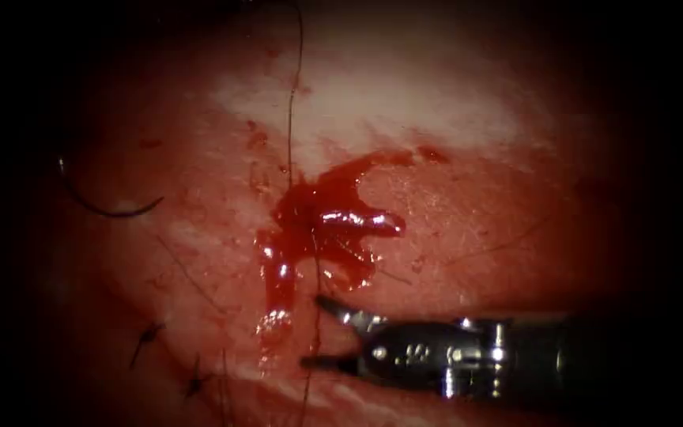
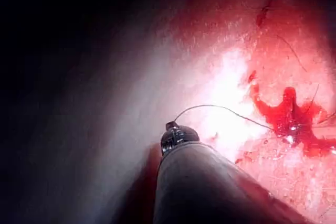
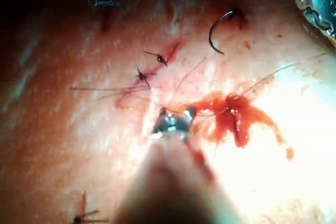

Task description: Wound Closure

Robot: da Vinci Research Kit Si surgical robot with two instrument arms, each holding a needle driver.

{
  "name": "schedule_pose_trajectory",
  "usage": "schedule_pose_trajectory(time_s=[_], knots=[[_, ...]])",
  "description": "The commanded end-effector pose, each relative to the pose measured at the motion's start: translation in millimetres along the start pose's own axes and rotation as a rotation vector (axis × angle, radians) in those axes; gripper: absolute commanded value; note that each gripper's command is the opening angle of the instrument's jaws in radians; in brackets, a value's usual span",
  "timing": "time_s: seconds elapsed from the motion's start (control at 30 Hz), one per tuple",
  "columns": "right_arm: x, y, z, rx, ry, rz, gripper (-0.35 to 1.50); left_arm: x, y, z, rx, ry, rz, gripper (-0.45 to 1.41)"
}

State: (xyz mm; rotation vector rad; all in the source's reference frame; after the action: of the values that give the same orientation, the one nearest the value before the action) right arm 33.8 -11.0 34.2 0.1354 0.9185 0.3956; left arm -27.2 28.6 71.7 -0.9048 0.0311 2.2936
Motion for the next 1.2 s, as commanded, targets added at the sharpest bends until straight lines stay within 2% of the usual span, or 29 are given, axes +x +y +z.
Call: schedule_pose_trajectory(time_s=[0.03, 0.17, 0.27, 0.37, 0.43, 0.6, 0.7, 0.9, 1.0, 1.1, 1.2], knots=[[0.2, 0.8, -1.3, -0.002, 0.014, 0.022, 1.23, 0.9, 0.5, -0.5, -0.014, -0.005, -0.010, -0.45], [1.1, 3.4, -4.3, -0.039, 0.049, 0.066, 1.23, 4.0, 1.8, -4.9, -0.057, -0.022, -0.038, -0.45], [1.4, 4.8, -4.9, -0.058, 0.060, 0.093, 1.23, 6.2, 3.3, -8.1, -0.085, -0.034, -0.030, -0.45], [1.7, 5.7, -3.8, -0.069, 0.057, 0.106, 1.25, 7.9, 4.8, -10.5, -0.101, -0.040, -0.017, -0.45], [2.1, 6.4, -1.9, -0.069, 0.064, 0.117, 1.26, 9.6, 6.5, -12.7, -0.115, -0.044, -0.002, -0.45], [2.9, 7.8, 1.3, -0.053, 0.069, 0.123, 1.31, 11.2, 7.7, -14.6, -0.131, -0.045, 0.014, -0.45], [3.5, 8.4, 1.7, -0.035, 0.075, 0.126, 1.35, 11.7, 8.0, -15.2, -0.133, -0.047, 0.017, -0.45], [6.0, 10.1, -1.6, -0.006, 0.117, 0.153, 1.31, 11.7, 8.0, -15.4, -0.131, -0.049, 0.024, -0.45], [7.8, 11.4, -4.9, 0.015, 0.164, 0.179, 1.36, 11.6, 8.0, -15.4, -0.128, -0.050, 0.025, -0.45], [9.0, 12.9, -8.5, 0.043, 0.191, 0.161, 1.26, 11.5, 8.0, -15.4, -0.128, -0.050, 0.026, -0.45], [9.6, 14.1, -10.7, 0.031, 0.201, 0.146, 1.23, 11.5, 8.1, -15.3, -0.127, -0.049, 0.031, -0.45]])
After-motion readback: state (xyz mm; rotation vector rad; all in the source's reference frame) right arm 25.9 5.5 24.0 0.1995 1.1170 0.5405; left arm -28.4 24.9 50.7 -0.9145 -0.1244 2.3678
